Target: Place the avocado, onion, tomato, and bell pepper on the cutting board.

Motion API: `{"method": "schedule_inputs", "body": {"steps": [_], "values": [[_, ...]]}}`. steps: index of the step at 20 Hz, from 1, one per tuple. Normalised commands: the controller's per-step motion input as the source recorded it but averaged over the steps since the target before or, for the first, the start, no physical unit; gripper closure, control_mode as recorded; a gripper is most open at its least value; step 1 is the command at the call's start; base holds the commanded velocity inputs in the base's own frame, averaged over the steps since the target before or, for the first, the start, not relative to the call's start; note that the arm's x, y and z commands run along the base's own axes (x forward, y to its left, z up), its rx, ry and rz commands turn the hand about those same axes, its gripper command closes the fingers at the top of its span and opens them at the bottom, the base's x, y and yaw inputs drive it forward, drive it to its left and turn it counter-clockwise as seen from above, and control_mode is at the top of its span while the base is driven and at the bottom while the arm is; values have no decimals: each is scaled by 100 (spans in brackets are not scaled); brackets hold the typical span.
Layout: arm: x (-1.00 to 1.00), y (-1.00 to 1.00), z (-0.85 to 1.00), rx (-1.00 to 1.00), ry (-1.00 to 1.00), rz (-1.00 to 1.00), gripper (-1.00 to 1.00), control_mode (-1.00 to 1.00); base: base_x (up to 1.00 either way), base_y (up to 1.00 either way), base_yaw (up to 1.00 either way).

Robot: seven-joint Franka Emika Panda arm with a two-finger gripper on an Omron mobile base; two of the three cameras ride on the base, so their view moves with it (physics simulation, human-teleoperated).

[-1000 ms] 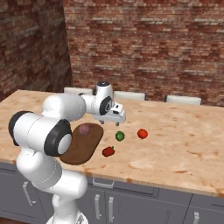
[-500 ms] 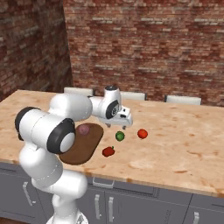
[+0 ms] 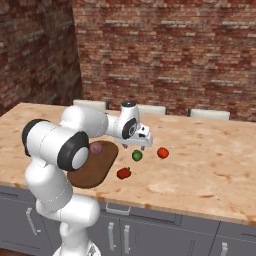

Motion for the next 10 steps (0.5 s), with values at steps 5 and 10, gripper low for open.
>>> {"method": "schedule_inputs", "body": {"steps": [5, 10], "values": [[0, -1, -20, 0, 0, 2, -100, -100, 0, 0, 0], [0, -2, -19, 0, 0, 1, -100, -100, 0, 0, 0]]}}
